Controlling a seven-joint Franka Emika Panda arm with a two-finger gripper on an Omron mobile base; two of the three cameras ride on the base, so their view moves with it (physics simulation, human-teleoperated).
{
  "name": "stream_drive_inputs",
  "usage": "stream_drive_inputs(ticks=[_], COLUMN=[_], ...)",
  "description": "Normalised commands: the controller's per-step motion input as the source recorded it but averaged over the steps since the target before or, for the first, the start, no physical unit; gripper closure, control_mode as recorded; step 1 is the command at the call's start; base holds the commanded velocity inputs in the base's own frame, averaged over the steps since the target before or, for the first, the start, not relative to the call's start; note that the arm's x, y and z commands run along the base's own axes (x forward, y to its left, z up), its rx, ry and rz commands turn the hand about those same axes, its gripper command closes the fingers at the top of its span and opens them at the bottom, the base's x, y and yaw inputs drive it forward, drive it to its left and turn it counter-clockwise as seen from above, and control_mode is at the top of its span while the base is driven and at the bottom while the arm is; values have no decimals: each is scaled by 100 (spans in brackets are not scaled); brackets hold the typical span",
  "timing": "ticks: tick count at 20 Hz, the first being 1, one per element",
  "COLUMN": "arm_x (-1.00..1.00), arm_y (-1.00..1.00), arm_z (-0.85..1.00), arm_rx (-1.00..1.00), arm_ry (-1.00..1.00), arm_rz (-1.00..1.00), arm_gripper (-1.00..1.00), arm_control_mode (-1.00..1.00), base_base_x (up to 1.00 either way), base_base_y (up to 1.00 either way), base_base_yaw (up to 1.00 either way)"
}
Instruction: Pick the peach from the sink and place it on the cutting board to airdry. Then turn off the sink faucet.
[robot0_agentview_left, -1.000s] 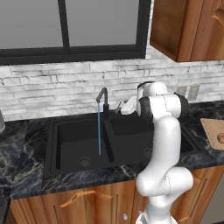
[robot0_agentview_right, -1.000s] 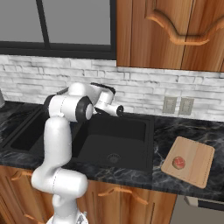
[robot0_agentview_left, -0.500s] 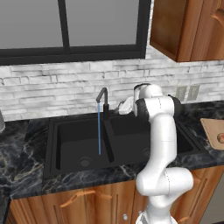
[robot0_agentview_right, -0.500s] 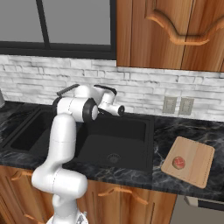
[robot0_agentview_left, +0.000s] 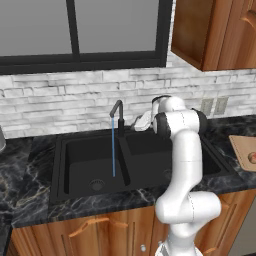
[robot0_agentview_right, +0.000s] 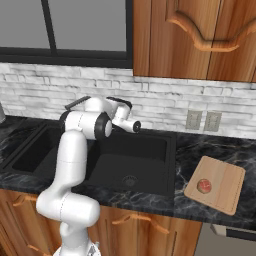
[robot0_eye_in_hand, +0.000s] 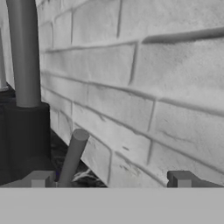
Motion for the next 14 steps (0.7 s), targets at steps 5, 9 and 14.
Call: stream_drive_inputs(ticks=[5,9,14], arm_x=[28,20,30], arm_y=[28,55,65], arm_z=[-3,0,0], arm_rx=[0,0,0], arm_ry=[0,0,0], arm_rz=[4,8,12], arm_gripper=[-100,-100,-100], arm_control_mode=[-100,-100,-100], base_base_x=[0,0,0], base_base_y=[0,0,0], base_base_yaw=[0,0,0])
